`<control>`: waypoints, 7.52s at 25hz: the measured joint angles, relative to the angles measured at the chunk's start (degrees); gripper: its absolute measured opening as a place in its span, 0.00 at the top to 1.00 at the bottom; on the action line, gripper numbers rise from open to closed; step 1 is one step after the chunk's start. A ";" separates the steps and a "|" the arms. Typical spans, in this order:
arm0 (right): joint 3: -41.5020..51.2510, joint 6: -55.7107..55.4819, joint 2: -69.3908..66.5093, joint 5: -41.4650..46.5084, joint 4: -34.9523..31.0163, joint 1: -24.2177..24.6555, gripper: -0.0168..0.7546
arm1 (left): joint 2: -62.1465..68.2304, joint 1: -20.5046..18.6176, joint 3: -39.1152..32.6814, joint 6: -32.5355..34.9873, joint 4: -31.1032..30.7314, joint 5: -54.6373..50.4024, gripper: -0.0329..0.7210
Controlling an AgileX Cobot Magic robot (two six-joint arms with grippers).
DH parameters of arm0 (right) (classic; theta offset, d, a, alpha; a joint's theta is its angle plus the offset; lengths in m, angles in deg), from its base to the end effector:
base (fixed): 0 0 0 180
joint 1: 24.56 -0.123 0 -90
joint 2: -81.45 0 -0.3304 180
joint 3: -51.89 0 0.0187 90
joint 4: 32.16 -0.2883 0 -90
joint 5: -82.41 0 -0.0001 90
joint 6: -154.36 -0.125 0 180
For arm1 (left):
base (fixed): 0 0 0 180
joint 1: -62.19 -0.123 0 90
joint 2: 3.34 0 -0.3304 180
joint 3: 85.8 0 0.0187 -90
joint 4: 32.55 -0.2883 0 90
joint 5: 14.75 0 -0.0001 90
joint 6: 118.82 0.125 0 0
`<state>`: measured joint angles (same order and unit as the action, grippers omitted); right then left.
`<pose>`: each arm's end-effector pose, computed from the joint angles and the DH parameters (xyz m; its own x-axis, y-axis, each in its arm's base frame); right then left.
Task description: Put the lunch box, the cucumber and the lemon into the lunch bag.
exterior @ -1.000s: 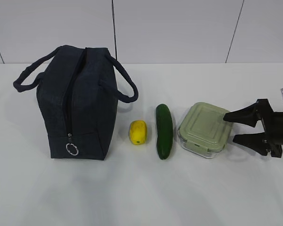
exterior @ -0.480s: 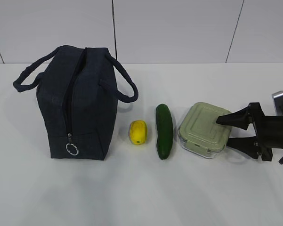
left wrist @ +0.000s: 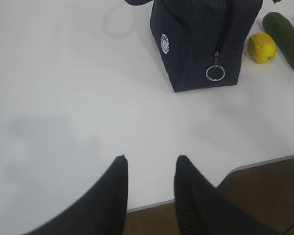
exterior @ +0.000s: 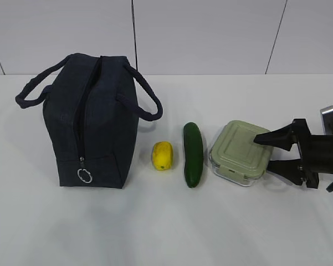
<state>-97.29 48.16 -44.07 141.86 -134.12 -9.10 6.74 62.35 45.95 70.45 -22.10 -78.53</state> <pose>0.3854 0.0027 0.0862 -0.8063 0.5734 -0.1451 0.1222 0.4016 0.9076 0.0150 -0.0204 0.2832 -0.5128 0.0808 -0.8547 0.1830 0.9830 -0.0169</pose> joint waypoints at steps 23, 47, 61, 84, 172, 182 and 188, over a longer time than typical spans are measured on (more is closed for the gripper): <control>-0.39 1.16 0.00 -4.65 -1.71 -3.16 0.31 | 0.09 0.00 0.00 0.00 0.00 0.00 0.64; -0.39 2.44 0.00 -3.62 -1.71 -3.16 0.31 | 0.09 0.00 0.00 0.00 0.00 0.04 0.63; -0.39 2.52 0.00 -4.18 -1.83 -3.16 0.46 | 0.09 0.00 0.00 0.00 0.00 0.04 0.64; -0.39 3.65 0.00 -3.88 -1.93 -3.16 0.51 | 0.09 0.00 0.00 0.00 0.00 0.04 0.64; -32.50 -31.61 13.41 6.23 33.16 -15.21 0.52 | 29.92 0.00 1.88 1.43 16.95 11.28 0.64; -35.23 -34.06 13.41 6.58 33.12 -18.34 0.52 | 52.42 0.00 15.10 7.31 21.88 15.05 0.64; -35.69 -34.29 13.41 6.61 31.26 -19.35 0.52 | 65.46 0.22 26.46 7.72 22.23 13.29 0.64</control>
<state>-132.98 13.88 -30.66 148.47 -102.85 -28.46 72.20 62.57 72.41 78.17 0.14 -65.24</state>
